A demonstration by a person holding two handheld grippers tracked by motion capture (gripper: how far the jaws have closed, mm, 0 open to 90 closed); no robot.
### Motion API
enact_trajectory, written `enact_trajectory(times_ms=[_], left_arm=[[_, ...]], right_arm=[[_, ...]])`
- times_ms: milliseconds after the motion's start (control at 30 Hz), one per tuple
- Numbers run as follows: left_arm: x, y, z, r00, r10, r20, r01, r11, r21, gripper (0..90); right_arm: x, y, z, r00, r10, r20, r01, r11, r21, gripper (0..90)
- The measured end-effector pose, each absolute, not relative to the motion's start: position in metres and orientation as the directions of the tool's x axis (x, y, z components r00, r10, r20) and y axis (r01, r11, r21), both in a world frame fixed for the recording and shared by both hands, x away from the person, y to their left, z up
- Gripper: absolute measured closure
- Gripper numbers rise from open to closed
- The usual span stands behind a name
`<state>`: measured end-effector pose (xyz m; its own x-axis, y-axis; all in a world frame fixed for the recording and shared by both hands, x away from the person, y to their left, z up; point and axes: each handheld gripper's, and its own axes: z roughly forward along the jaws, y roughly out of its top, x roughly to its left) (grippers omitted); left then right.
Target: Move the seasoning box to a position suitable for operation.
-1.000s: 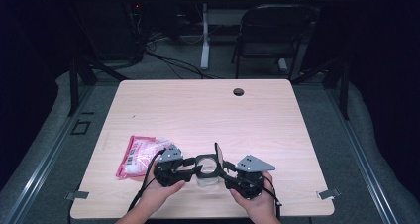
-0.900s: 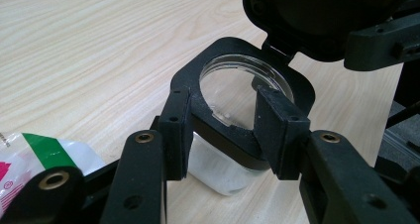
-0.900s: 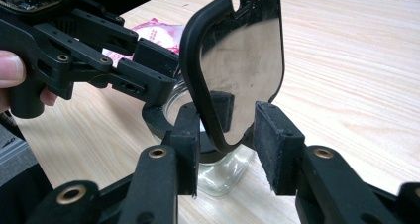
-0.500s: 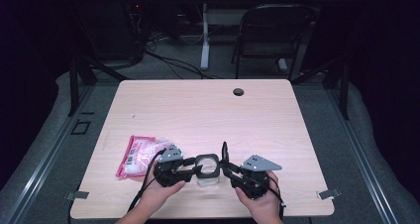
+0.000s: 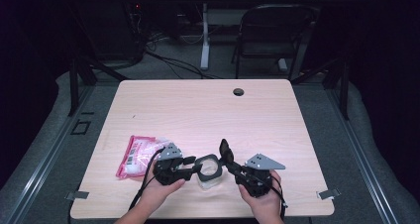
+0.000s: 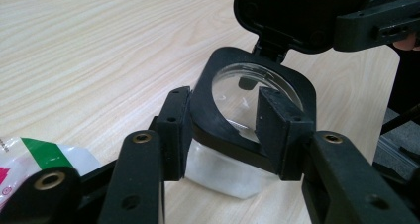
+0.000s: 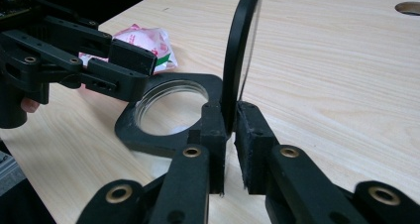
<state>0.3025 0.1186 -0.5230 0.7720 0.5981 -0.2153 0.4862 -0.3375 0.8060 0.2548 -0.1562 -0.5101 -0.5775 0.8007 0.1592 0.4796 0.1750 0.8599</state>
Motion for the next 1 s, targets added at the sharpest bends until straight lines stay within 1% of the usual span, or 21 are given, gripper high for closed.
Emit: enact_trajectory(times_ms=[133,267,367,567,800,1000], left_arm=[[0.303,0.118,-0.524,0.773,0.597,-0.214,0.494,-0.356,0.793,56.7],[0.302,0.115,-0.526,0.778,0.589,-0.217,0.499,-0.370,0.784,59.3],[0.301,0.115,-0.526,0.782,0.585,-0.214,0.496,-0.377,0.782,58.9],[0.297,0.116,-0.526,0.784,0.582,-0.217,0.496,-0.376,0.783,57.5],[0.293,0.118,-0.526,0.776,0.582,-0.245,0.510,-0.350,0.786,55.8],[0.289,0.118,-0.527,0.763,0.599,-0.243,0.511,-0.330,0.794,54.1]], right_arm=[[0.259,-0.157,-0.511,-0.576,0.799,0.175,0.481,0.157,0.863,84.8],[0.264,-0.157,-0.512,-0.576,0.798,0.177,0.479,0.154,0.864,85.4],[0.269,-0.158,-0.513,-0.575,0.797,0.183,0.479,0.147,0.866,85.6],[0.279,-0.156,-0.514,-0.574,0.794,0.203,0.484,0.128,0.866,85.9],[0.291,-0.152,-0.514,-0.579,0.790,0.202,0.486,0.135,0.864,85.8],[0.299,-0.147,-0.515,-0.578,0.789,0.208,0.484,0.126,0.866,84.7]])
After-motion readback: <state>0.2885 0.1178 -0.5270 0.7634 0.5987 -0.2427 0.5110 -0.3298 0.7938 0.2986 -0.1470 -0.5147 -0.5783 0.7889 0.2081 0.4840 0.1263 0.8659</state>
